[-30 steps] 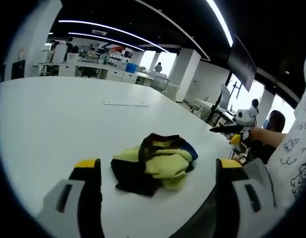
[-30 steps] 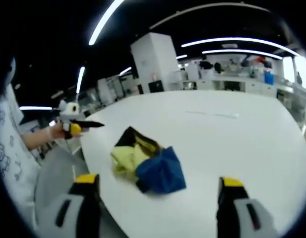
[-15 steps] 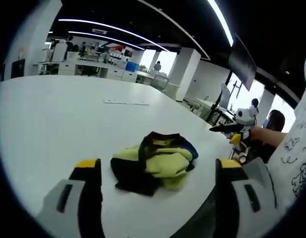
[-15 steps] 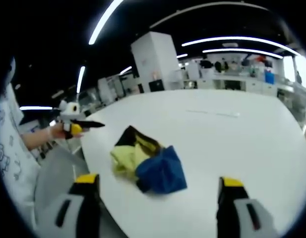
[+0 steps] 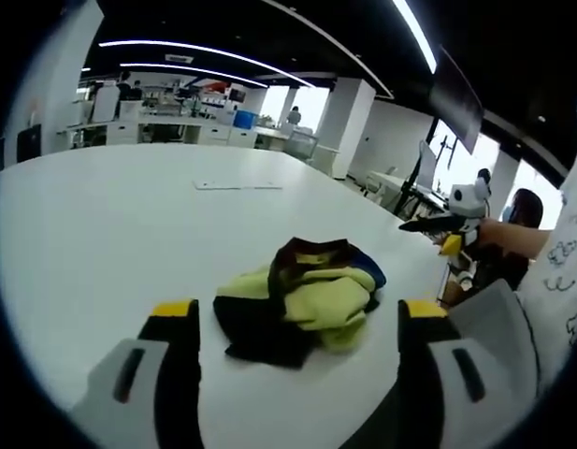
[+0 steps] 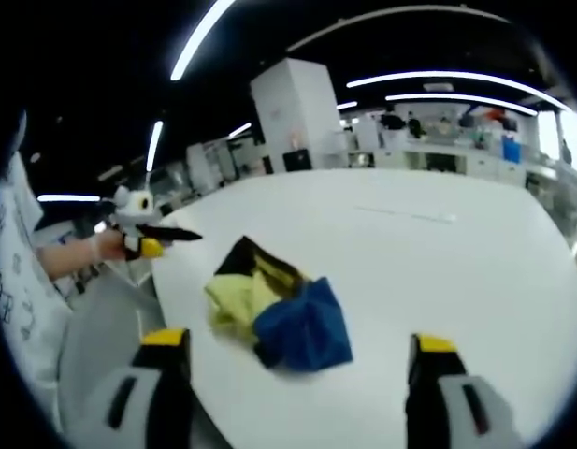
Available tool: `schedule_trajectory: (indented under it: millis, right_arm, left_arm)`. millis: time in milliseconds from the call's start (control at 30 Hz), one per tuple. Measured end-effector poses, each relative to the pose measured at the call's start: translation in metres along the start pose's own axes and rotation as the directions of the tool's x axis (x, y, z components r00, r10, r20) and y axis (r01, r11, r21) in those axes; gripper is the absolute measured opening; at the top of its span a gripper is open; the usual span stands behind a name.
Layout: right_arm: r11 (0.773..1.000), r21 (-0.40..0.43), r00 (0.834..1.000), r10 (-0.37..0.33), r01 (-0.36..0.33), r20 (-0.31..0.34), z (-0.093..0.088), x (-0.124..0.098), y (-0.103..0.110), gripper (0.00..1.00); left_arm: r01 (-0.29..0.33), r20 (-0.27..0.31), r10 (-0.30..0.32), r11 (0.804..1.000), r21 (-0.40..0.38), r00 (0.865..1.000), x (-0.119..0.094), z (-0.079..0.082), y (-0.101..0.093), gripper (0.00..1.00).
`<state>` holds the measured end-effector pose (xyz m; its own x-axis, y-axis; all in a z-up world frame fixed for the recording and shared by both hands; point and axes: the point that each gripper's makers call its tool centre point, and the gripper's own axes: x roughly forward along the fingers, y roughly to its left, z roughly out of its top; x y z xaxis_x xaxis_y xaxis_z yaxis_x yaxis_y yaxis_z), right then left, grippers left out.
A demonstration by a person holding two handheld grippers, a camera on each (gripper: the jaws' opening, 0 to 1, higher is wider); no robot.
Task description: Fold the garment on the visible template until the final outline fits inside the template.
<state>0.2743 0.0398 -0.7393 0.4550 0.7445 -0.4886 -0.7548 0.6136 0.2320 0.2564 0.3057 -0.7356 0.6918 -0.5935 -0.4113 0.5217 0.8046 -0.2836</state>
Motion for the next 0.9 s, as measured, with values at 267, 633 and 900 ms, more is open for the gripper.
schedule_trajectory:
  millis: [267, 633, 900]
  right_arm:
    - [1.000, 0.027, 1.000, 0.012, -0.011, -0.013, -0.001, 0.016, -0.002, 0.78]
    - [0.994, 0.093, 0.995, 0.066, -0.059, -0.076, -0.013, 0.048, -0.005, 0.41]
    - [0.989, 0.127, 0.991, 0.083, -0.070, -0.105, -0.026, 0.063, -0.004, 0.23]
  left_arm:
    - [0.006, 0.003, -0.006, 1.000, 0.002, 1.000, 0.017, -0.002, 0.006, 0.70]
    - [0.035, -0.012, -0.035, 0.999, -0.008, 0.999, 0.044, -0.012, 0.005, 0.44]
    - [-0.012, 0.013, 0.012, 0.999, -0.041, 1.000, 0.055, -0.013, 0.015, 0.27]
